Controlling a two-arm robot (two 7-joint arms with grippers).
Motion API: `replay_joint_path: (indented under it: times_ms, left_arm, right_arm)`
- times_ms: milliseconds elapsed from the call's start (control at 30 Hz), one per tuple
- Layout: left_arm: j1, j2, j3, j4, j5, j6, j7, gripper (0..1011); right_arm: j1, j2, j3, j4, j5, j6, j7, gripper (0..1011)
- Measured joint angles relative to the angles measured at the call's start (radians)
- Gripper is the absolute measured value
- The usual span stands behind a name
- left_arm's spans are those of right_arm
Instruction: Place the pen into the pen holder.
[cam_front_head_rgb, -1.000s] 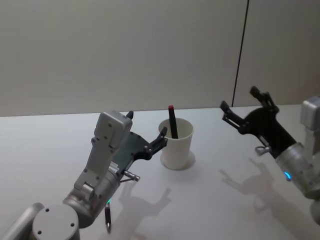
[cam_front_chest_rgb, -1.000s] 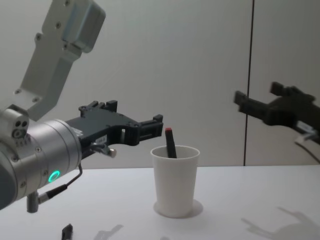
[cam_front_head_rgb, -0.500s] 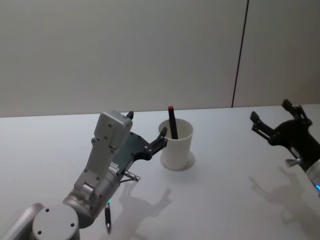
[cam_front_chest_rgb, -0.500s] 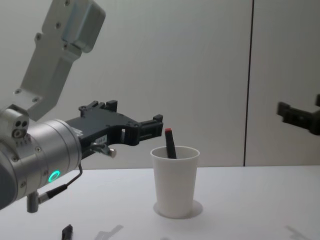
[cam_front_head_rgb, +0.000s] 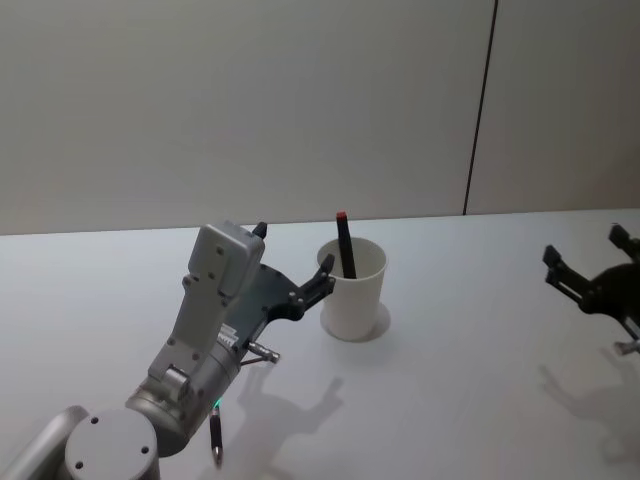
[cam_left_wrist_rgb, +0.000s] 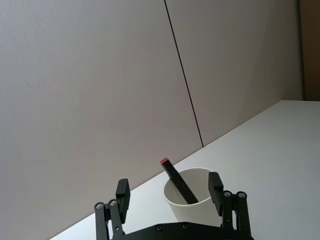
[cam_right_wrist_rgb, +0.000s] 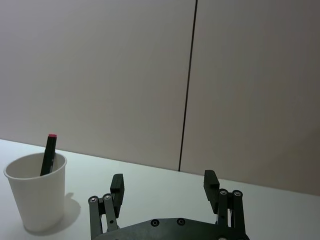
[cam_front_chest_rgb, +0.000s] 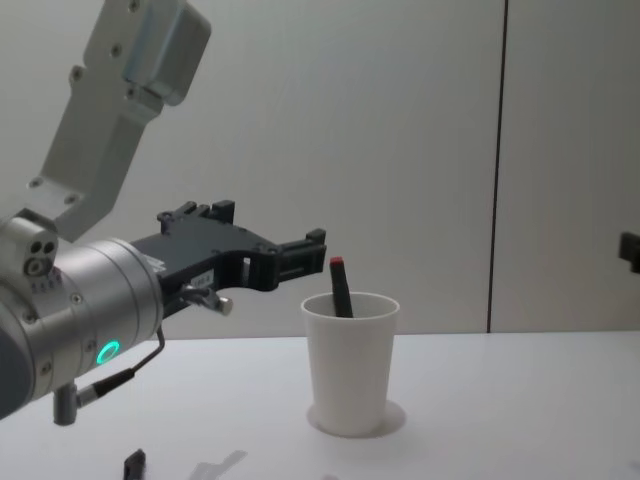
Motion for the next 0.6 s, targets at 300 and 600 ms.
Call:
replay_joint_path:
  times_ms: [300,600]
  left_arm:
    - [0.0,0.0,0.0,0.0,0.0,0.0,0.0,1000]
    - [0.0,0.0,0.0,0.0,0.0,0.0,0.0,1000]
  right_arm:
    - [-0.039,0.023,0.017,-0.038,0.013,0.032,-0.02,1001]
    - [-0.057,0.033,0.024,-0.054,0.019,0.046,-0.029,1001]
